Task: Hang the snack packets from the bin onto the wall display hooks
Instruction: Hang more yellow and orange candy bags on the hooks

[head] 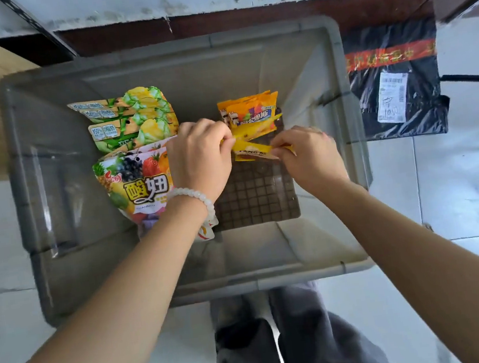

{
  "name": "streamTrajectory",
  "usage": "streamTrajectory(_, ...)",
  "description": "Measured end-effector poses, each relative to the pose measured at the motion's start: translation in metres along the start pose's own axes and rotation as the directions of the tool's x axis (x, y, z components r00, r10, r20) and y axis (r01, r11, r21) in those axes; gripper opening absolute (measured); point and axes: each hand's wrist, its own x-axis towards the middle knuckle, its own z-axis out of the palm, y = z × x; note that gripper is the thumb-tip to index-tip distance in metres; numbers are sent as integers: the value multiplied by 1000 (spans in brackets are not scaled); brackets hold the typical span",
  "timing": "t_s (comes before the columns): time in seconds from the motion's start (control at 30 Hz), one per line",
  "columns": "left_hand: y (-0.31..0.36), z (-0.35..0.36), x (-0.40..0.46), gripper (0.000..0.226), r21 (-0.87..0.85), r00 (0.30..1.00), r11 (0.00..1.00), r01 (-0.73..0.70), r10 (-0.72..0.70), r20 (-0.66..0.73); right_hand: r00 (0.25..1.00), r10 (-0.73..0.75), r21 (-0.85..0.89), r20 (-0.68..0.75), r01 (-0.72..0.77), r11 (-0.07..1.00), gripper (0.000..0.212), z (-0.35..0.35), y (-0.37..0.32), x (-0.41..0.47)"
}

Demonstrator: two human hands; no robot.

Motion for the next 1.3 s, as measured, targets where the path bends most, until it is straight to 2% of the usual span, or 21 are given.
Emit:
streamTrajectory(0.4,128,-306,-28,9,-17,989,992,-125,123,-78,970,-135,17,-204,141,990,12,-256,-164,-144)
streamTrajectory(0.63,217,-482,-2,6,13,938,974,-226,221,-266,901,-262,-138,-347,227,964,16,-425,-257,-196)
streamTrajectory(0.77,263,-553,14,8,76,877,956,-282,289,-384,846,-315,-171,-429,266,949,15,-507,-289,-215)
streamTrajectory(0.87,305,-607,30,8,115,805,940,-322,336,-489,787,-349,-192,-509,292,937,14,-574,-308,-233)
streamTrajectory(1.0,359,-667,50,10,162,729,929,-333,362,-581,675,-414,-243,-611,338,909,12,-655,-325,-251)
streamTrajectory(1.1,397,-695,57,9,160,683,927,-340,360,-636,650,-437,-310,-622,308,900,15,-704,-330,-261)
streamTrajectory(1.2,431,-717,67,10,153,613,912,-381,373,-696,582,-467,-332,-666,330,884,16,-749,-333,-272)
streamTrajectory(1.3,460,-734,78,9,160,573,899,-409,389,-721,543,-477,-348,-691,328,878,16,-783,-335,-279)
